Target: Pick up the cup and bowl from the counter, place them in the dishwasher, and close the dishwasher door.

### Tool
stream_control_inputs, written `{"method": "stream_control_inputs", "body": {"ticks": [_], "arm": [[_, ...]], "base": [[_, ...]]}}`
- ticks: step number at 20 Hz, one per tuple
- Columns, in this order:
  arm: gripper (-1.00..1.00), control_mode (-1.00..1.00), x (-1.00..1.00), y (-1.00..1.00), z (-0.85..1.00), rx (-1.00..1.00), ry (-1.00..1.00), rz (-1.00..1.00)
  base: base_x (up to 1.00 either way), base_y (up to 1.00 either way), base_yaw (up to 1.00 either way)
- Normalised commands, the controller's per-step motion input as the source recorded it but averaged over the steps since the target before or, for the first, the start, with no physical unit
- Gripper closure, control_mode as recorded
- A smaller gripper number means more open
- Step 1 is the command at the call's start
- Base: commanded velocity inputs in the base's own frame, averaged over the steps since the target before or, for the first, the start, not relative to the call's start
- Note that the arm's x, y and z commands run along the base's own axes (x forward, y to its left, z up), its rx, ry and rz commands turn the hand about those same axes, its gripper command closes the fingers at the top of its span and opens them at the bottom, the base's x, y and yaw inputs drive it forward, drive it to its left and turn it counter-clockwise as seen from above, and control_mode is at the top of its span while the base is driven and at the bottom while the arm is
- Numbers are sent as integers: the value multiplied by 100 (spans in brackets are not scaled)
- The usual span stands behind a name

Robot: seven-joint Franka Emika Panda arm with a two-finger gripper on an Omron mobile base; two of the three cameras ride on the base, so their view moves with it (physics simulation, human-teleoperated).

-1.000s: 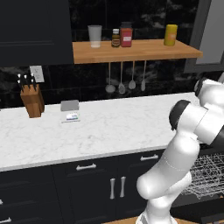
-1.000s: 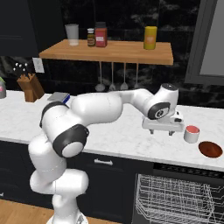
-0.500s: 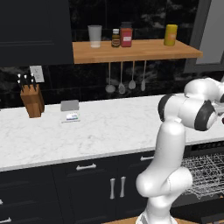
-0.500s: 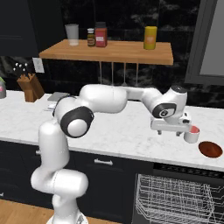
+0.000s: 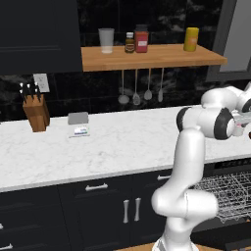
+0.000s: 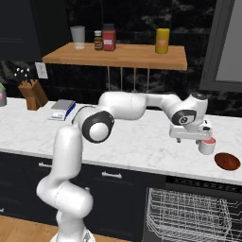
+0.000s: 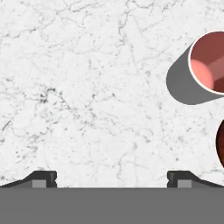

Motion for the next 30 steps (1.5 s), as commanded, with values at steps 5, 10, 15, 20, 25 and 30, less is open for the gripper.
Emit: {"method": "stream_control_inputs", "body": {"ticks": [5, 10, 15, 20, 25, 30], "arm": [[-100, -100, 39, -32, -27, -2, 0, 0], [-100, -100, 45, -24, -12, -2, 0, 0], [-100, -100, 46, -21, -18, -2, 1, 0], [-100, -100, 43, -22, -27, -3, 0, 0], [-100, -100, 41, -26, -5, 0, 0, 2], [-100, -100, 27, -3, -14, 0, 0, 3]], "base": [[0, 0, 0], [0, 0, 0], [0, 0, 0], [0, 0, 0], [0, 0, 0], [0, 0, 0]]}}
